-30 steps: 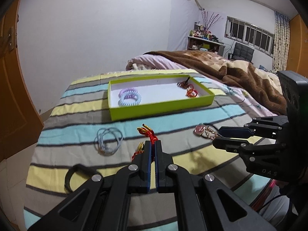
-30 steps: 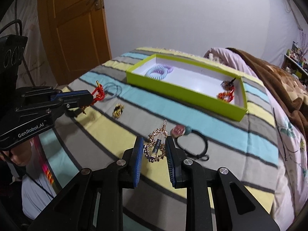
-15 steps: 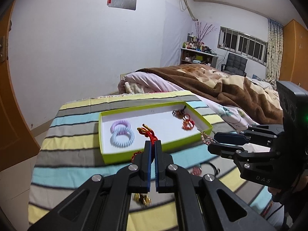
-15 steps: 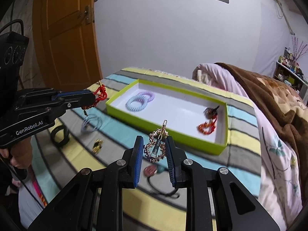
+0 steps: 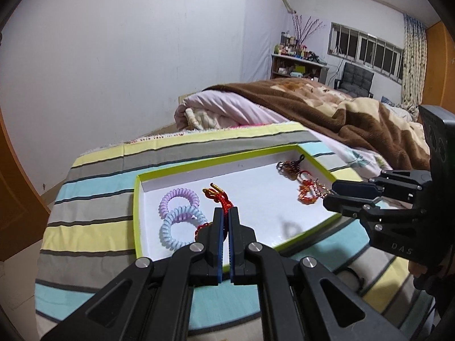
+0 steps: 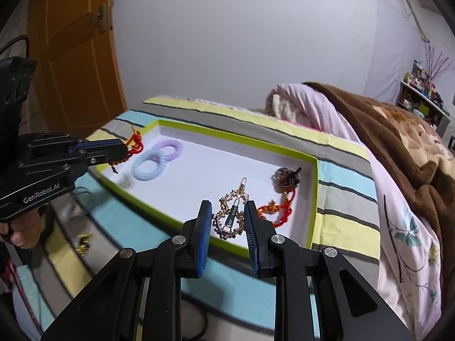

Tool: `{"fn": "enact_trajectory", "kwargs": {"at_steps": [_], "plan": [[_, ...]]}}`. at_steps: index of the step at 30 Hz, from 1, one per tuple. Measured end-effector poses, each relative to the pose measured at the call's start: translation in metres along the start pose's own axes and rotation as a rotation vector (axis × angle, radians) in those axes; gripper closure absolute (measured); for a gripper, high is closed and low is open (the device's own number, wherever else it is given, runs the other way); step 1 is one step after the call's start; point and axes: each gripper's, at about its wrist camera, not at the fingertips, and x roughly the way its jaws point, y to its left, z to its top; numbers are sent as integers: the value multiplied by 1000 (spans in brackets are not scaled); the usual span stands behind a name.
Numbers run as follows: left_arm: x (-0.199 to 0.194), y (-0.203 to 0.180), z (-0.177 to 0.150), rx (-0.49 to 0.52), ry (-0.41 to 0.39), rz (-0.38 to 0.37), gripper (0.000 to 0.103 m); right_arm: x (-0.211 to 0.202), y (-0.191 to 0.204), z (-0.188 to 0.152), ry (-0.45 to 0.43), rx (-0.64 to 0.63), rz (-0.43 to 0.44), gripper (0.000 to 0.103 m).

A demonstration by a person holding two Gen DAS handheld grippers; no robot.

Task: Organize jewelry
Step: 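Carry both items into the green tray and open both tools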

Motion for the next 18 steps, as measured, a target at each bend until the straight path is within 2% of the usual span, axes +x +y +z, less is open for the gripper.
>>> {"fn": "enact_trajectory", "kwargs": {"at_steps": [9, 18], "plan": [[36, 4, -7, 5, 76, -8, 100, 39, -19, -5, 81, 23, -14, 79], [51, 7, -12, -8, 115, -29, 100, 45, -24, -5, 98, 28, 1, 78]]}}
